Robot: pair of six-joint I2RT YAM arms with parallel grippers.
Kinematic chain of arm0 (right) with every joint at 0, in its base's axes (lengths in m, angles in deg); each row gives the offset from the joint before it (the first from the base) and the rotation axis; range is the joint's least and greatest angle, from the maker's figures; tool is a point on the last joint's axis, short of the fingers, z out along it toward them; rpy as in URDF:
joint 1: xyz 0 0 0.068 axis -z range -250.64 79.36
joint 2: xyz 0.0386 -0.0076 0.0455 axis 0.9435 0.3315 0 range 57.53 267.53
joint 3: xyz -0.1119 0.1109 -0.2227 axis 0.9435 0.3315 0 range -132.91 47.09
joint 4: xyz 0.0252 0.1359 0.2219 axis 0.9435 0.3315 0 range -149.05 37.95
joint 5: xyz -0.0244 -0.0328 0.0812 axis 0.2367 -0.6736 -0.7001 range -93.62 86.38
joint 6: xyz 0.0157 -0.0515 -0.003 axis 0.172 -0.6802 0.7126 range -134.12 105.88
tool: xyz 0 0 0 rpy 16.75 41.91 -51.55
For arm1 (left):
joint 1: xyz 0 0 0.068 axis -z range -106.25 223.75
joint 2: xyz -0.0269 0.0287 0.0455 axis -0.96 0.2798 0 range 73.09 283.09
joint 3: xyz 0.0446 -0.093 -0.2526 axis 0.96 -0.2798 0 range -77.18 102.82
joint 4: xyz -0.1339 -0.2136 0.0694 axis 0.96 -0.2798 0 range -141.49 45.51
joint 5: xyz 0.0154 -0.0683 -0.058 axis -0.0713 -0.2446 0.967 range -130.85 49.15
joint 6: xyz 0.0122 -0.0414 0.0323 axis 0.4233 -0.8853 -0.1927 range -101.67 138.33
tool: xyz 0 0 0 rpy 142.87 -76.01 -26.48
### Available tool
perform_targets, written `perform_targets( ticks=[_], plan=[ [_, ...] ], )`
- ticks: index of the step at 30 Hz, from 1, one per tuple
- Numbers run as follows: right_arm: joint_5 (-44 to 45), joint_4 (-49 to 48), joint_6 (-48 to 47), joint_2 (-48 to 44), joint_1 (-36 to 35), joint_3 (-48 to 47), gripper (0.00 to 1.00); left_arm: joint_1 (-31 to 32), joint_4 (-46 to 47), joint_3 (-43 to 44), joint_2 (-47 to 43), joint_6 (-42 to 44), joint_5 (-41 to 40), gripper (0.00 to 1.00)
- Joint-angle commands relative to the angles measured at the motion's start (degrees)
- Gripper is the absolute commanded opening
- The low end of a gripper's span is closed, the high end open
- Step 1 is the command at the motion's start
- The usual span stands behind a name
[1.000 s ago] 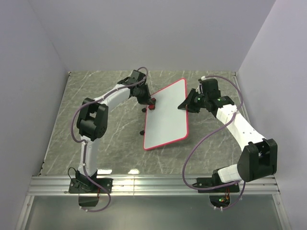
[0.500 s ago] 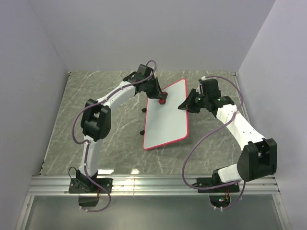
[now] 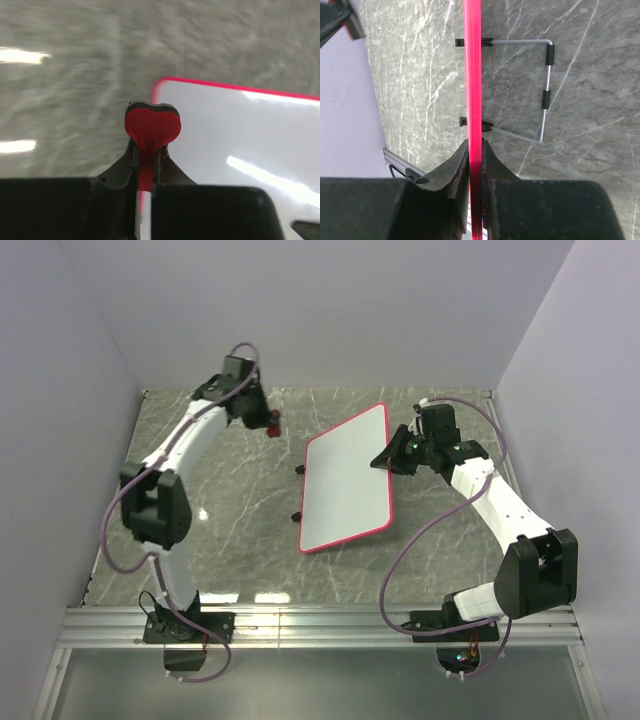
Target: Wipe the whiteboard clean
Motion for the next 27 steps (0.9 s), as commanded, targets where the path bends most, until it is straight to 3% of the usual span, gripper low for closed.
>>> perform_targets(
  ticks=[1, 3, 6, 10, 13, 16, 17, 20, 23, 27],
  plan=[
    [2.77, 2.89, -4.96, 0.55, -0.13, 1.51, 0.0, -2.85, -2.61, -9.87, -5.24, 3.81, -8.64, 0.01],
    [2.15, 2.62, -4.79, 0.46, -0.22, 1.95, 0.0, -3.21, -0.68, -14.74, -7.25, 4.34, -8.64, 0.0],
    [1.53, 2.18, -4.44, 0.63, -0.22, 2.48, 0.09, -3.38, 1.07, -21.95, -8.32, 3.64, -11.98, 0.0],
    [1.09, 1.83, -4.08, 0.2, -0.13, 3.18, 0.37, -3.47, 3.98, -28.99, -8.15, 2.76, -12.33, 0.02],
    [1.79, 2.26, -4.35, -0.59, -0.13, 3.18, 0.42, -3.47, 5.3, -31.01, -7.71, 3.29, -12.25, 0.1],
    [2.94, 2.71, -4.52, -1.82, -0.22, 3.62, 0.43, -3.38, 6.0, -31.9, -8.76, 3.38, -12.42, 0.3],
    [3.2, 2.79, -4.61, -2.52, -0.13, 3.97, 0.43, -3.38, 6.18, -31.99, -9.11, 3.47, -12.51, 0.44],
    [4.08, 3.41, -4.7, -4.19, -0.13, 4.67, 0.44, -3.38, 5.92, -31.46, -9.99, 3.38, -12.86, 0.64],
    [4.96, 4.2, -4.96, -5.95, 0.13, 4.94, 0.48, -3.38, 4.87, -30.32, -10.34, 3.2, -13.48, 0.77],
    [6.28, 6.04, -6.01, -7.97, 0.48, 4.07, 0.61, -3.38, 3.55, -28.56, -12.1, 3.29, -14.18, 0.87]
  ],
)
